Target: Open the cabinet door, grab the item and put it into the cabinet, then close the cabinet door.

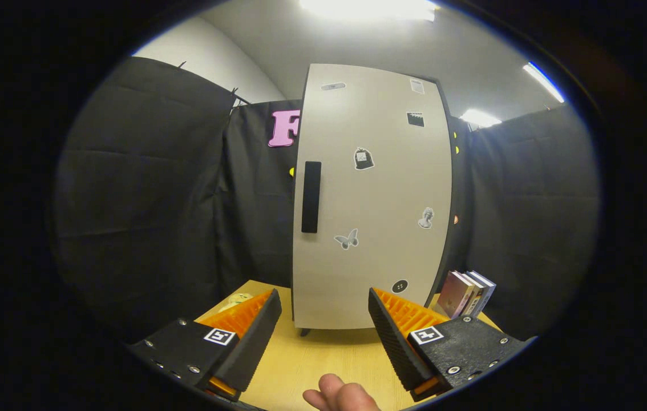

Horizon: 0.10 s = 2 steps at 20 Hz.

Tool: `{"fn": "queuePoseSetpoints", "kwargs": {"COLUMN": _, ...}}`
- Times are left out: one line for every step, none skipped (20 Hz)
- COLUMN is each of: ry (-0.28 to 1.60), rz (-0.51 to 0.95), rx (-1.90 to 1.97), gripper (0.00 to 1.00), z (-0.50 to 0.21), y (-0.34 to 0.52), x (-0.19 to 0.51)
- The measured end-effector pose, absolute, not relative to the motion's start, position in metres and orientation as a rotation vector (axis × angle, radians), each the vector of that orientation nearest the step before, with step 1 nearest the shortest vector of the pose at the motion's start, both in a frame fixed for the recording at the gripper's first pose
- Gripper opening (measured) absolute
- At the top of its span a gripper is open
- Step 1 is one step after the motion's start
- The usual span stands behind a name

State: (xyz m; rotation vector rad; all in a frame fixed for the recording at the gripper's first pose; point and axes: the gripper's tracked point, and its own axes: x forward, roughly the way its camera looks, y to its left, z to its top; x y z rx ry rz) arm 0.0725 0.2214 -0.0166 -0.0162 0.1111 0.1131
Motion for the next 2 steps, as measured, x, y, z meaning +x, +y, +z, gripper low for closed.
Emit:
{"fn": "queuePoseSetpoints", "kwargs": {"ry": 0.103, "rz": 0.097, "rx": -0.020, "gripper": 0.95, "z": -0.0152, "y": 0.2163, "x": 0.0727}}
{"fn": "queuePoseSetpoints", "kwargs": {"ry": 0.096, "rz": 0.084, "rx": -0.015, "gripper": 0.95, "z": -0.0140, "y": 0.2123, "x": 0.0720}}
